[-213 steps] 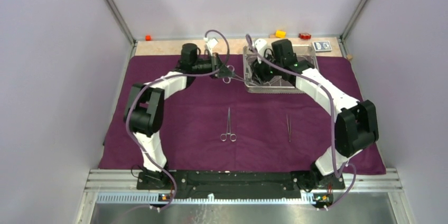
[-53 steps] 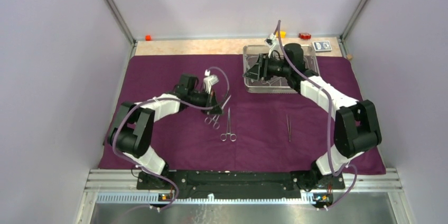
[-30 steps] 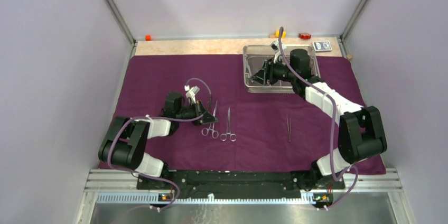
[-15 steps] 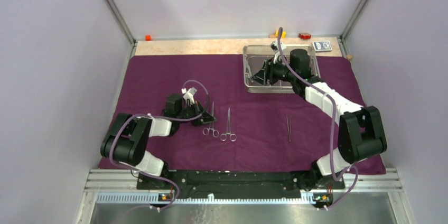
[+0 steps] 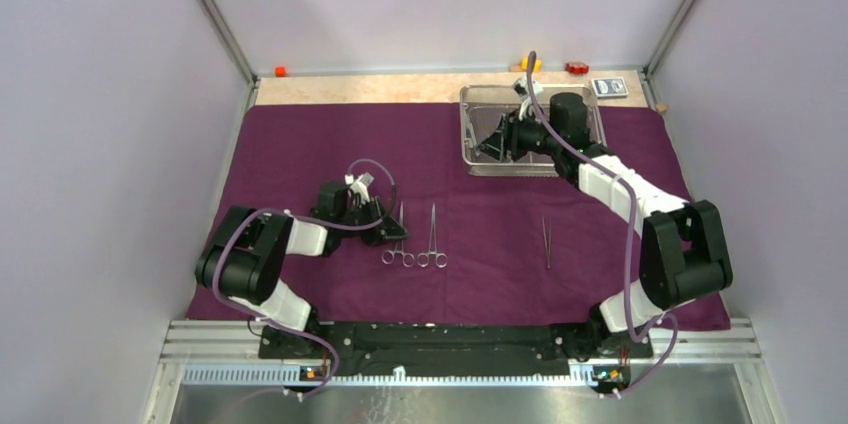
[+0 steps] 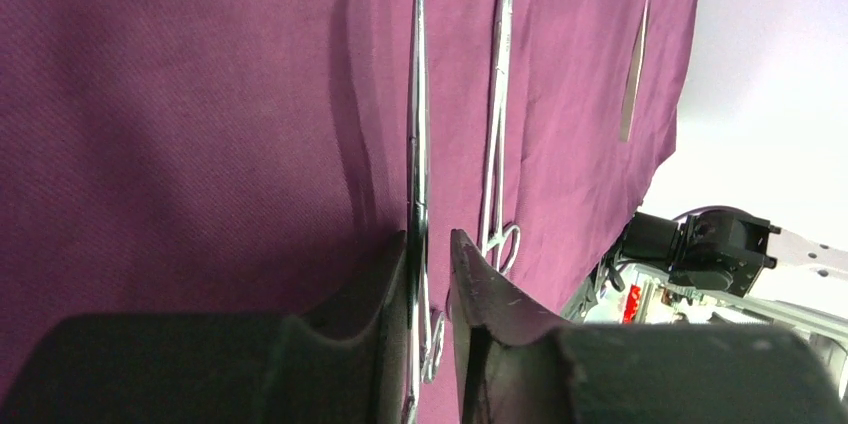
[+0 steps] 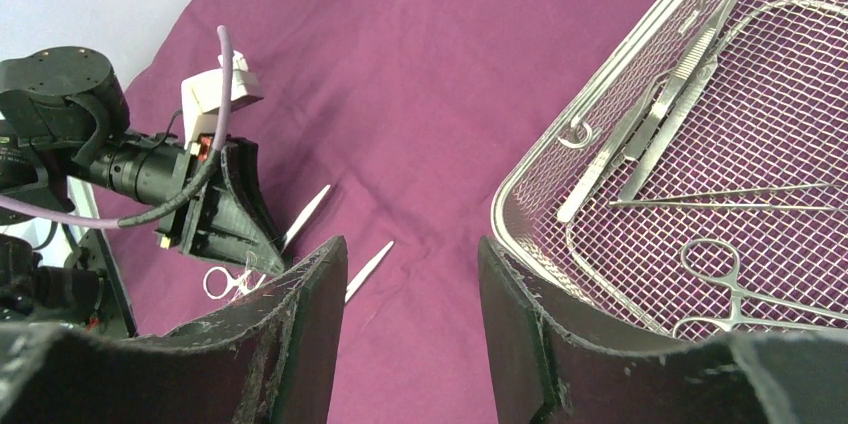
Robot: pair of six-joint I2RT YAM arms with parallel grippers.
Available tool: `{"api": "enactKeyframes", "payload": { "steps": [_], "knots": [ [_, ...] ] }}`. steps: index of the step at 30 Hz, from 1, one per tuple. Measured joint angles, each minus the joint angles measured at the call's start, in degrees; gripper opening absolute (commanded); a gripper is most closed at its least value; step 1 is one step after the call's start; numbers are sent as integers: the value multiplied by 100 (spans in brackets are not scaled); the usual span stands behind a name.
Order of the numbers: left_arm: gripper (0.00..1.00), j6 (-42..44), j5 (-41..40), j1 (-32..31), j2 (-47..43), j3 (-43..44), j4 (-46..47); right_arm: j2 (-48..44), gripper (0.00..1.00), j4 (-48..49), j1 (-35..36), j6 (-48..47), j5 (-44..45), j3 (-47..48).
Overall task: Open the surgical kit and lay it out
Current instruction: Place the medical item in the surgical kit.
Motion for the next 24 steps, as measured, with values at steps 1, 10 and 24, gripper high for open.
{"api": "enactKeyframes", "payload": {
  "steps": [1, 10, 24],
  "knots": [
    [28, 15, -9, 0, 9, 2, -22, 0, 50, 0, -2, 2, 0, 0],
    [31, 140, -83, 0, 4, 109, -188, 4, 50, 4, -13, 7, -37, 0],
    [45, 249, -103, 0, -109, 157, -284, 39, 50, 2, -39, 9, -44, 0]
  ]
}}
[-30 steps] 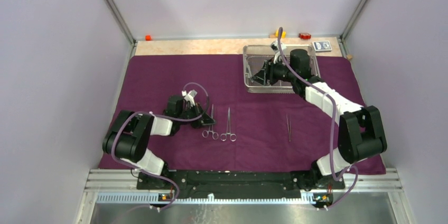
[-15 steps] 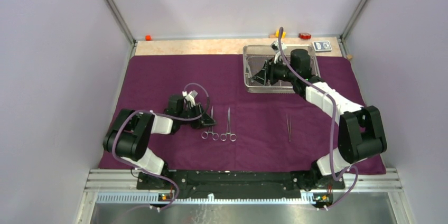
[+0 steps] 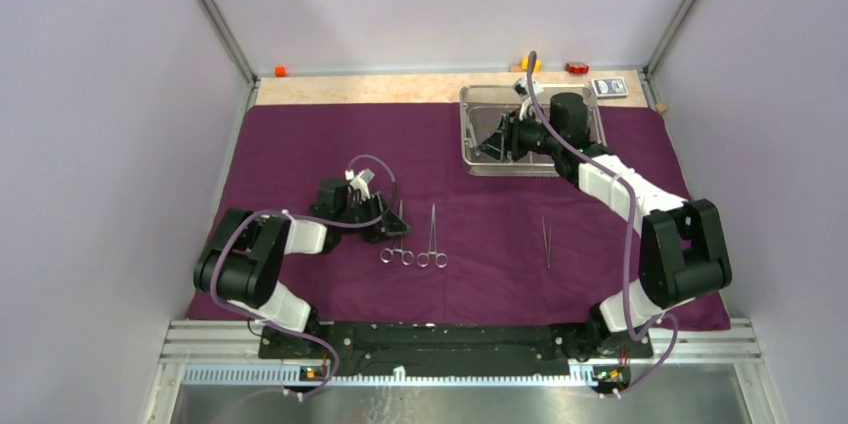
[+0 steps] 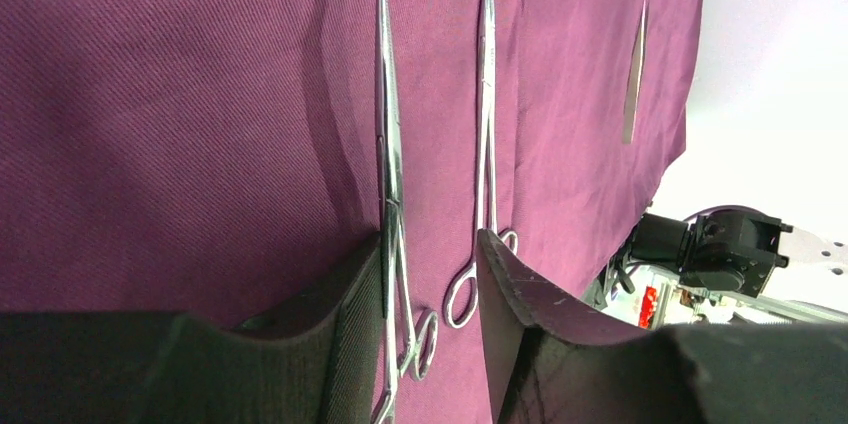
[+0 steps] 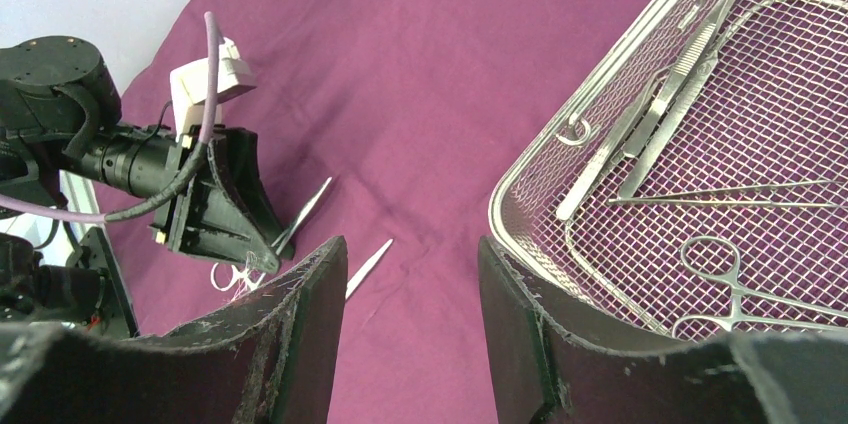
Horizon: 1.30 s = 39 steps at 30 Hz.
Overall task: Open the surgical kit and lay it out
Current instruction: Place the medical item in the surgical kit.
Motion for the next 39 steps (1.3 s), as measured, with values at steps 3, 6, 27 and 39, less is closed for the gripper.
{"api": "enactKeyframes", "payload": {
  "steps": [3, 6, 27, 39],
  "knots": [
    [48, -2, 4, -2, -22, 2, -11, 0, 50, 0, 0, 0, 0, 0],
    [50, 2, 4, -2, -37, 9, -17, 0, 50, 0, 0, 0, 2, 0],
    [60, 216, -162, -44, -236, 79, -271, 52, 50, 0, 0, 0, 2, 0],
    [65, 374, -214, -160, -308, 170, -413, 55, 50, -7, 0, 0, 2, 0]
  ]
}}
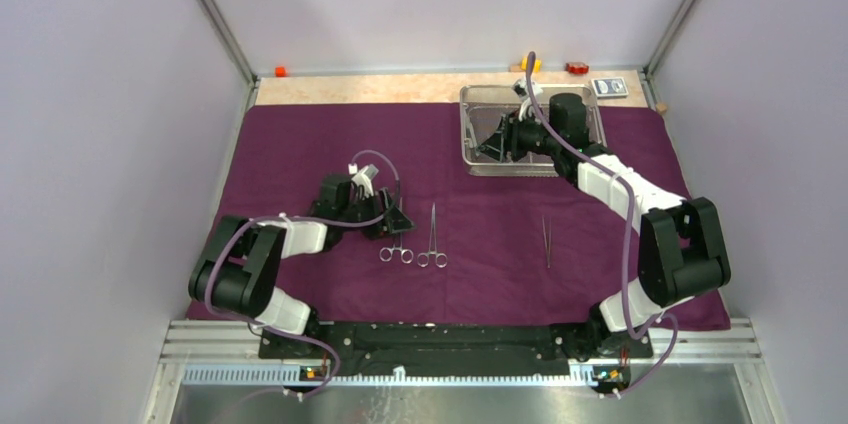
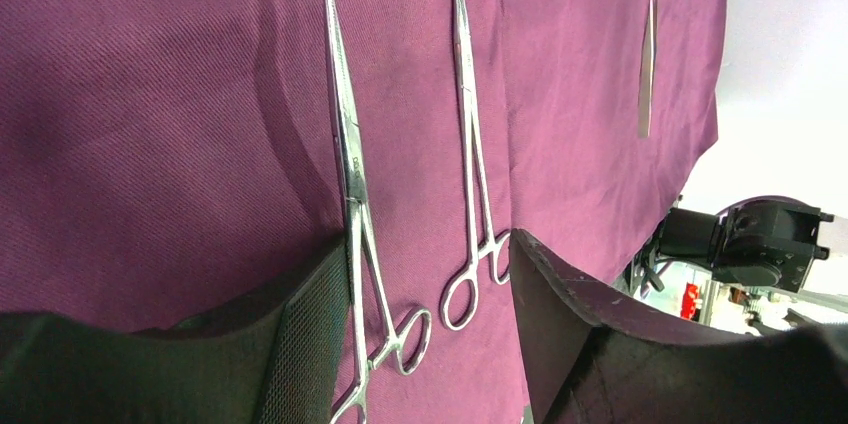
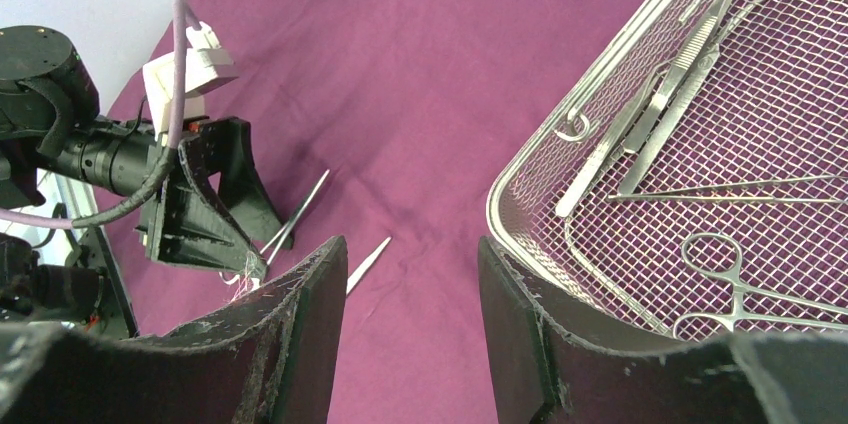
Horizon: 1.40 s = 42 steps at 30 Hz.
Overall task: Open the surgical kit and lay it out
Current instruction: Place the medical item in the surgical kit.
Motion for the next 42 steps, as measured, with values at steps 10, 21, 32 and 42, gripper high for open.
{"api": "enactKeyframes", "payload": {
  "steps": [10, 21, 32, 42],
  "knots": [
    [65, 74, -44, -24, -26, 46, -118, 0, 50, -17, -2, -2, 0, 0],
    [71, 197, -61, -24, -96, 164, -417, 48, 50, -39, -35, -2, 0, 0],
    [75, 293, -105, -24, -216, 190, -568, 94, 50, -48, -44, -4, 2, 0],
    [82, 503, -225, 42, -439, 275, -857, 94, 48, -262, -81, -98, 219, 122]
  ]
}}
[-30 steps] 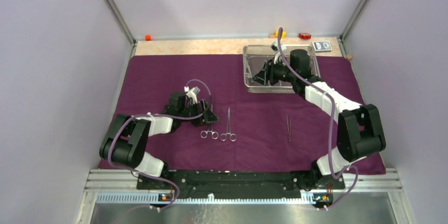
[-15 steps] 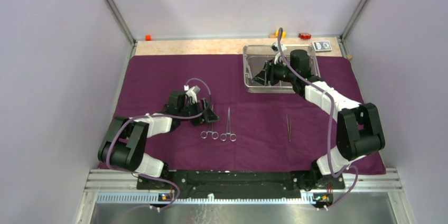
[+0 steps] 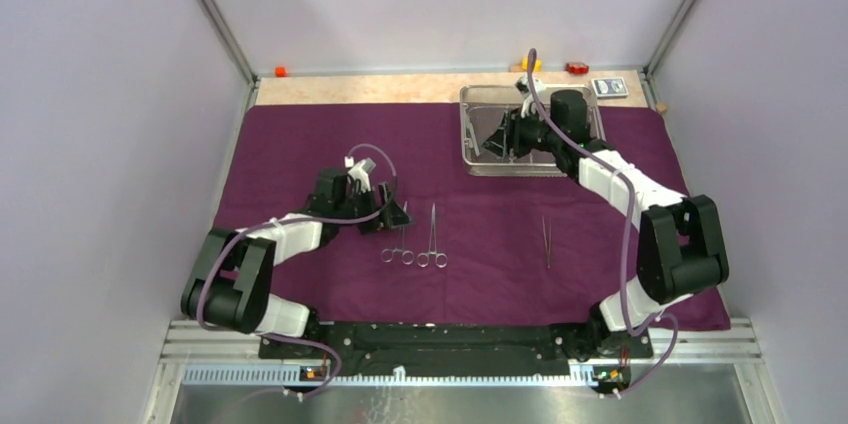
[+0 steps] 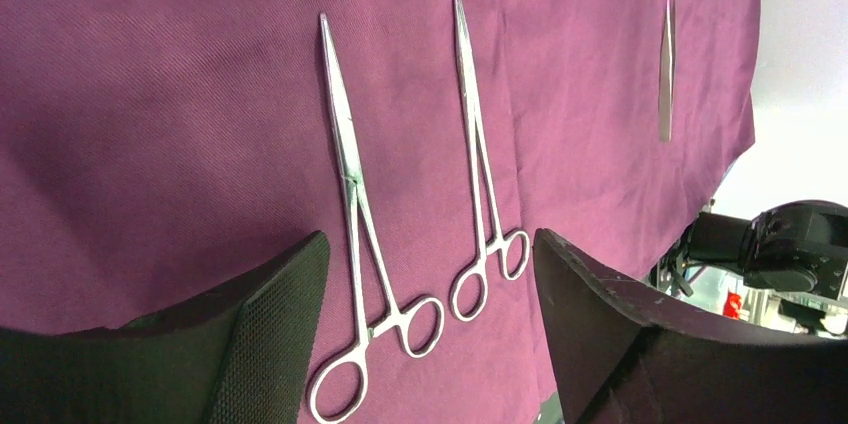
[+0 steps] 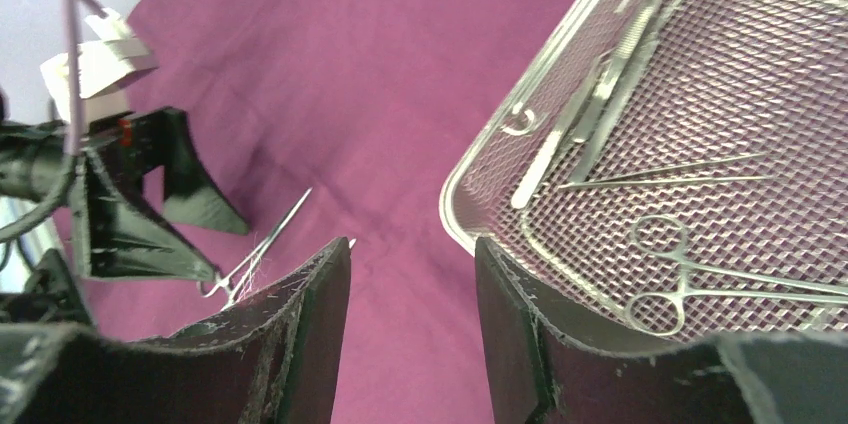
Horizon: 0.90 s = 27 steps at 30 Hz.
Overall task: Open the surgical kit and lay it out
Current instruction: Place the medical item in the surgical kit.
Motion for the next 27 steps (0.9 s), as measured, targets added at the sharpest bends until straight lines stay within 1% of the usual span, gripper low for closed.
{"api": "enactKeyframes", "payload": {
  "steps": [2, 5, 8, 11, 14, 17, 21, 27],
  "knots": [
    [87, 76, -37, 59, -83, 74, -120, 0, 48, -177, -4, -85, 256, 155],
    [99, 275, -103, 177, -260, 280, -341, 17, 50, -496, -28, -251, 750, 448],
    [99, 562, -210, 260, -385, 636, -632, 247, 51, -901, -81, -479, 1279, 1008],
    [99, 1003, -398, 302, -448, 1152, -984, 761, 51, -1309, -188, -774, 1727, 1770],
    [99, 1408, -671, 308, -538, 1611, -1239, 1316, 51, -1628, -356, -1132, 2024, 2356],
    [99, 1779, -852, 310, -621, 1893, -1440, 1869, 51, -1947, -544, -1589, 2225, 2728],
    [99, 2326, -883, 310, -634, 2208, -1707, 2297, 52, -2422, -671, -2177, 2216, 2935],
    [99, 3222, -577, 310, -632, 2527, -2004, 2656, 57, -3169, -592, -3141, 1744, 3484]
  ]
}}
